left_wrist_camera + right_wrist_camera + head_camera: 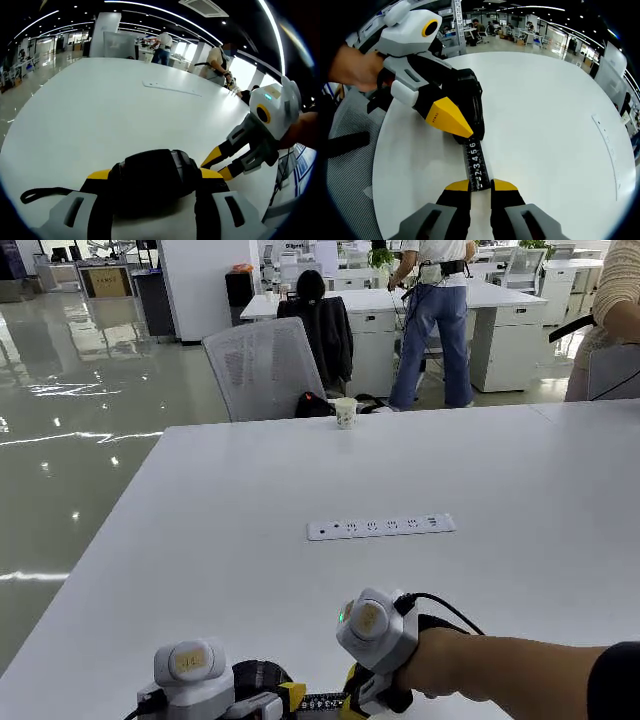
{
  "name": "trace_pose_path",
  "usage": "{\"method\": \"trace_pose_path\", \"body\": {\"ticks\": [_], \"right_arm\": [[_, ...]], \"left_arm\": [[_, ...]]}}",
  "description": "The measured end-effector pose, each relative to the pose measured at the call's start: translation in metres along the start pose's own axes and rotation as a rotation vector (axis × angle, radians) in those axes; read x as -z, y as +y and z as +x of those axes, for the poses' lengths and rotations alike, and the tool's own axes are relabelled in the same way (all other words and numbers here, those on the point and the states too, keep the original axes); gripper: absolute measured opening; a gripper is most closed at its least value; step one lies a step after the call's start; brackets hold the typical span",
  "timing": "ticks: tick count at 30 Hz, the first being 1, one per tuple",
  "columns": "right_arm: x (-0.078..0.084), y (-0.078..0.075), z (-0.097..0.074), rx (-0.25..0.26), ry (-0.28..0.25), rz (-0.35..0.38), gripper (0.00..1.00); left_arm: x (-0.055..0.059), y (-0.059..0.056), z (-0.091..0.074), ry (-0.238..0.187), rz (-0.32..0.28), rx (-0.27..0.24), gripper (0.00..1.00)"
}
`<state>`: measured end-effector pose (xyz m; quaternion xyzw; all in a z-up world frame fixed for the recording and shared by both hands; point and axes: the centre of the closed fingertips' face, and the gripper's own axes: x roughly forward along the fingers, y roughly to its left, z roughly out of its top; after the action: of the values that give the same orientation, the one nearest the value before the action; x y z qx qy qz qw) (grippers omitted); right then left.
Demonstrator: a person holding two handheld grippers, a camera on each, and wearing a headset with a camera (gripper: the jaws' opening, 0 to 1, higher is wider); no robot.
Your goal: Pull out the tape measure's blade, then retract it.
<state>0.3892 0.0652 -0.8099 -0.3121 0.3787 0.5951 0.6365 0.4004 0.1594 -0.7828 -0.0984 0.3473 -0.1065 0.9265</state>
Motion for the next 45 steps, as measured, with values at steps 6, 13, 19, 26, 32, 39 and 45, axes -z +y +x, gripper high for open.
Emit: {"method": "trace_pose_path", "body": {"ticks": [6, 13, 19, 26, 32, 39, 45], "right_arm": [[-0.0018, 0.0004, 0.0006, 0.005, -0.004, 0.009, 0.12], [-0.0024, -0.0007, 0.0006, 0.008, -0.014, 0.023, 0.11], [-0.0038, 0.0001, 0.0017, 0.006, -0.025, 0.021, 0.12], [-0.0041, 0.0007, 0.0017, -0.005, -0.045, 0.024, 0.11], [-0.0053, 0.0002, 0.0017, -0.014, -0.062, 0.025, 0.11], [-0.0051, 0.0009, 0.0015, -0.020, -0.056, 0.019, 0.12], [-0.0045, 0.0005, 0.0020, -0.005, -0.059, 0.021, 0.12]], "left_arm": [[0.0000, 0.0010, -0.0004, 0.003, 0.000, 0.002, 0.61], [-0.0007, 0.0012, -0.0003, -0.002, -0.007, 0.004, 0.61], [-0.0012, 0.0014, -0.0011, -0.003, -0.018, 0.024, 0.61], [-0.0011, 0.0015, -0.0014, -0.002, -0.022, 0.033, 0.61], [-0.0012, 0.0019, -0.0010, -0.001, -0.022, 0.033, 0.61], [-0.0011, 0.0009, -0.0009, -0.009, -0.012, 0.027, 0.61], [-0.0026, 0.0014, -0.0003, -0.061, 0.020, -0.012, 0.62]]}}
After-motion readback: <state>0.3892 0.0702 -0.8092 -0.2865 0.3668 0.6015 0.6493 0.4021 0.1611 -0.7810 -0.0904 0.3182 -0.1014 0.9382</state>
